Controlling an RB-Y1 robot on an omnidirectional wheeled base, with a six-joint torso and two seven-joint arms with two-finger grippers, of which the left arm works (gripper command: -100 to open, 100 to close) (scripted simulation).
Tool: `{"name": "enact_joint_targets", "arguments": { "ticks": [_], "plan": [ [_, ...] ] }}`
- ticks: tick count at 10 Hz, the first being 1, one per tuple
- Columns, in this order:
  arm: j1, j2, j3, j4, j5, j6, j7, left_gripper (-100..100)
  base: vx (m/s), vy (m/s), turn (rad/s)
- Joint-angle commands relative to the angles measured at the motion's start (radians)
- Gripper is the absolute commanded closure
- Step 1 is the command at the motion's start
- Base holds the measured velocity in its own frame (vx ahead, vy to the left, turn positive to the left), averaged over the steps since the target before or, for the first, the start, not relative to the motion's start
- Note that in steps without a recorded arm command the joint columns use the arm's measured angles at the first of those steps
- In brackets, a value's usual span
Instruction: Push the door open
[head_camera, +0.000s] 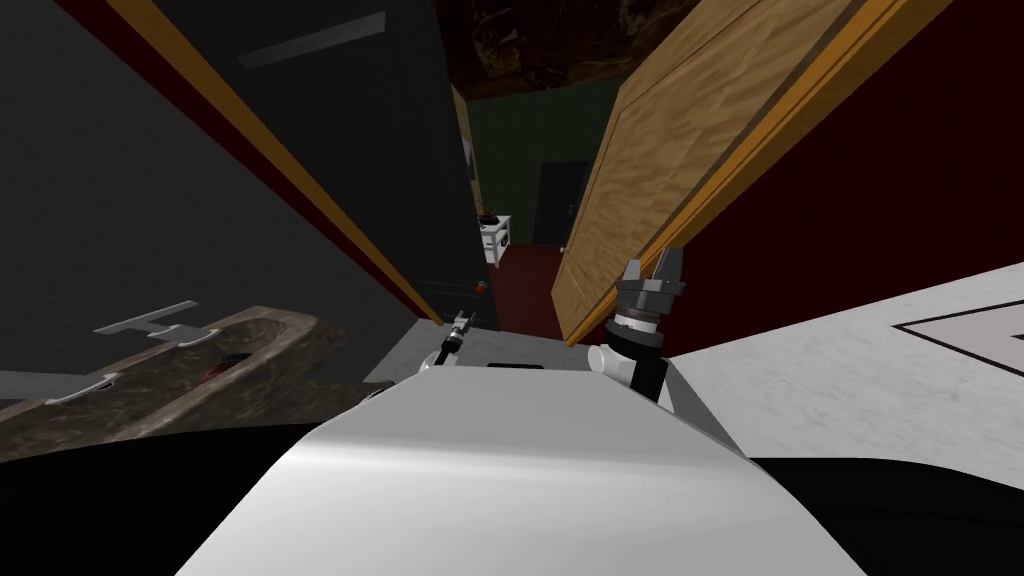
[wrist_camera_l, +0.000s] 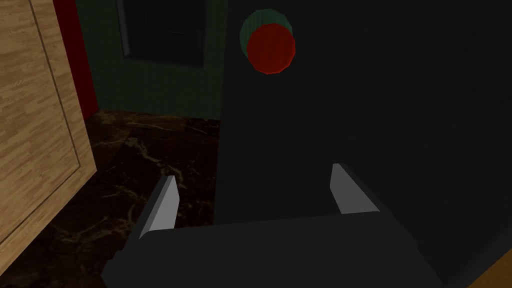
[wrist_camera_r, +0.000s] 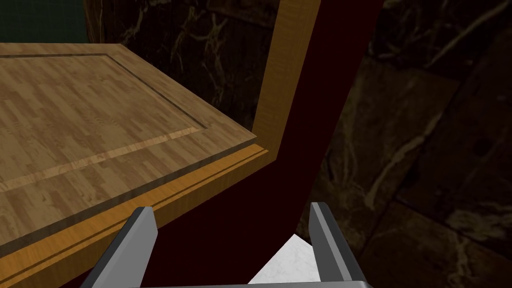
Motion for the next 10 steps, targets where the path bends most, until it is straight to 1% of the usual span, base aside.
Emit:
{"name": "enact_joint_targets", "arguments": {
  "ticks": [1,6,7,8,9,10],
  "plan": [
    [-0.015,0.007,0.0,0.04,0.0,-0.009,-0.026,-100,0.113,-0.008,0.005],
    [-0.041,0.018,0.0,0.113,-0.001,-0.026,-0.075,-100,0.079,-0.01,0.002],
    [-0.053,0.023,0.0,0.146,-0.002,-0.034,-0.098,-100,0.084,-0.004,0.003],
    [-0.058,0.025,0.0,0.157,-0.002,-0.036,-0.105,-100,0.099,-0.006,0.003],
    [-0.068,0.029,0.0,0.186,-0.002,-0.043,-0.125,-100,0.126,-0.003,0.003],
    [-0.064,0.026,0.0,0.175,-0.002,-0.042,-0.113,-100,0.06,0.0,0.001]
  ]
}}
